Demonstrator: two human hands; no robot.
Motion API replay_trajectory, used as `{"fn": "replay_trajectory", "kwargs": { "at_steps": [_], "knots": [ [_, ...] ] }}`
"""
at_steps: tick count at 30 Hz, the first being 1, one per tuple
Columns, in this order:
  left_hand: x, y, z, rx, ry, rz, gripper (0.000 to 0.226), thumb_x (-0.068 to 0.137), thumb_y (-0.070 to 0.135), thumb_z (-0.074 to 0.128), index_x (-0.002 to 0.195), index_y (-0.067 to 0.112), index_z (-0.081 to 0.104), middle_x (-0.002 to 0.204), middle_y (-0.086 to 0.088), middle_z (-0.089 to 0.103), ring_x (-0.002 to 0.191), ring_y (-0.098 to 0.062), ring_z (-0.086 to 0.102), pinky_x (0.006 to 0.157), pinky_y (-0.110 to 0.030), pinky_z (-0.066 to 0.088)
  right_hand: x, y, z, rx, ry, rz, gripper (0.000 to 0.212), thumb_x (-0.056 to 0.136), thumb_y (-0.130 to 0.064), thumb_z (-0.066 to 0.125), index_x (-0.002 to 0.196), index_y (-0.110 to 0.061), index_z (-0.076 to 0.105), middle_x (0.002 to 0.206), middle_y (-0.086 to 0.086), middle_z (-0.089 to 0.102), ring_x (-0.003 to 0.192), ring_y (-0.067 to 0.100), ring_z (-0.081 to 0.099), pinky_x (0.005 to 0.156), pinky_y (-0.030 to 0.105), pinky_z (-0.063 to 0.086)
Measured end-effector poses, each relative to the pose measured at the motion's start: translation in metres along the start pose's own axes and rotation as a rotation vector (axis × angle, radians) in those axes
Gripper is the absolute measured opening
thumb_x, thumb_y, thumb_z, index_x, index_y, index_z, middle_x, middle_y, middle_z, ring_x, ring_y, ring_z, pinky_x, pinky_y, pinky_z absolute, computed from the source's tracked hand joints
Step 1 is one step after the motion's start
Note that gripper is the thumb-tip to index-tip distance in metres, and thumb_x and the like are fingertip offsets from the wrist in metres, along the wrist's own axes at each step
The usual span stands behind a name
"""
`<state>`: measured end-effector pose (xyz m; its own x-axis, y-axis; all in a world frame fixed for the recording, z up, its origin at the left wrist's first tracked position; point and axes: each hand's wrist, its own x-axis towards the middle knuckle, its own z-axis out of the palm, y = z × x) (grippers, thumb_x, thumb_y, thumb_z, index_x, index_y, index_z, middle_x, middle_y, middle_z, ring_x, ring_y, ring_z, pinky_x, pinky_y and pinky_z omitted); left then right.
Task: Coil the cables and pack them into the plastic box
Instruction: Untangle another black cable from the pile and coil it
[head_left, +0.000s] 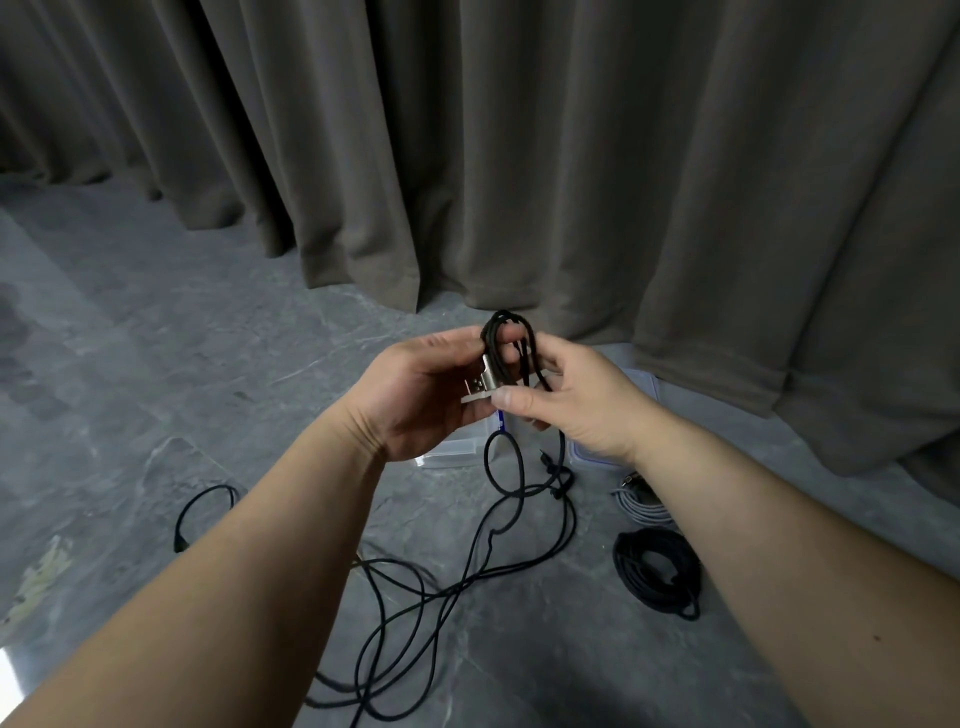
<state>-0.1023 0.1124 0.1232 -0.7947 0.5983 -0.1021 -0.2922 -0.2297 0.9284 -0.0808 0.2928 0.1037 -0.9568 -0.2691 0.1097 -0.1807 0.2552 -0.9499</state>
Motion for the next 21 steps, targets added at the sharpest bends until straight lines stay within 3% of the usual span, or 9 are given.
{"fn": "replay_trajectory", "kwargs": {
  "at_steps": [2, 4, 6, 9, 13, 17, 21],
  "knots": [
    [0.001, -0.002, -0.003, 0.081, 0.031, 0.002, 0.038, 0.092, 0.019, 0.048, 0.126, 0.011, 0.062, 0.102, -0.003, 0.067, 0.092, -0.015, 0.054, 0.076, -0.027, 0.040, 0.000, -0.001, -0.001, -0.024, -0.034, 0.026, 0.038, 0.078, -0.029, 0.076, 0.113, -0.032, 0.061, 0.097, -0.010, 0.069, 0.078, 0.010, 0.061, 0.069, 0.031, 0.050],
    [0.002, -0.003, -0.003, 0.095, 0.050, 0.014, 0.029, 0.088, 0.020, 0.052, 0.111, 0.019, 0.071, 0.095, 0.001, 0.069, 0.088, -0.014, 0.053, 0.074, -0.028, 0.035, 0.002, -0.001, 0.001, -0.044, -0.042, 0.044, 0.044, 0.071, -0.041, 0.076, 0.112, -0.033, 0.062, 0.097, -0.009, 0.070, 0.082, 0.008, 0.064, 0.070, 0.030, 0.050],
    [0.003, -0.003, -0.001, 0.054, 0.077, 0.018, 0.026, 0.084, 0.019, 0.055, 0.103, 0.018, 0.073, 0.092, 0.000, 0.071, 0.087, -0.014, 0.058, 0.072, -0.025, 0.041, 0.004, 0.001, 0.003, -0.068, -0.029, 0.053, 0.048, 0.067, -0.048, 0.075, 0.111, -0.034, 0.062, 0.097, -0.010, 0.070, 0.085, 0.008, 0.064, 0.073, 0.031, 0.050],
    [0.006, -0.005, 0.001, -0.029, 0.091, 0.027, 0.026, 0.082, 0.016, 0.055, 0.104, 0.013, 0.069, 0.088, 0.001, 0.071, 0.086, -0.013, 0.064, 0.067, -0.021, 0.051, 0.006, 0.002, 0.004, -0.081, -0.017, 0.045, 0.047, 0.072, -0.043, 0.075, 0.116, -0.033, 0.060, 0.094, -0.015, 0.067, 0.082, 0.002, 0.058, 0.075, 0.031, 0.044],
    [0.007, -0.004, 0.005, -0.134, 0.072, 0.030, 0.025, 0.082, 0.014, 0.052, 0.101, 0.009, 0.067, 0.087, -0.001, 0.070, 0.081, -0.012, 0.068, 0.067, -0.022, 0.057, 0.006, 0.001, 0.004, -0.089, 0.017, 0.038, 0.060, 0.065, -0.054, 0.070, 0.120, -0.035, 0.057, 0.093, -0.018, 0.063, 0.079, -0.002, 0.053, 0.077, 0.029, 0.041],
    [0.009, -0.004, 0.006, -0.219, 0.042, 0.041, 0.022, 0.085, 0.015, 0.050, 0.098, 0.008, 0.065, 0.086, -0.002, 0.070, 0.077, -0.012, 0.069, 0.064, -0.022, 0.057, 0.004, 0.000, 0.004, -0.096, 0.013, 0.019, 0.046, 0.079, -0.038, 0.074, 0.121, -0.033, 0.055, 0.098, -0.018, 0.064, 0.084, -0.003, 0.054, 0.078, 0.025, 0.041],
    [0.012, -0.008, 0.008, -0.251, 0.030, 0.071, 0.022, 0.087, 0.014, 0.048, 0.093, 0.008, 0.068, 0.088, -0.005, 0.070, 0.077, -0.015, 0.066, 0.066, -0.023, 0.055, 0.005, 0.000, 0.006, -0.114, 0.037, 0.003, 0.040, 0.078, -0.035, 0.076, 0.113, -0.033, 0.057, 0.100, -0.016, 0.065, 0.079, -0.005, 0.054, 0.074, 0.020, 0.040]
  ]
}}
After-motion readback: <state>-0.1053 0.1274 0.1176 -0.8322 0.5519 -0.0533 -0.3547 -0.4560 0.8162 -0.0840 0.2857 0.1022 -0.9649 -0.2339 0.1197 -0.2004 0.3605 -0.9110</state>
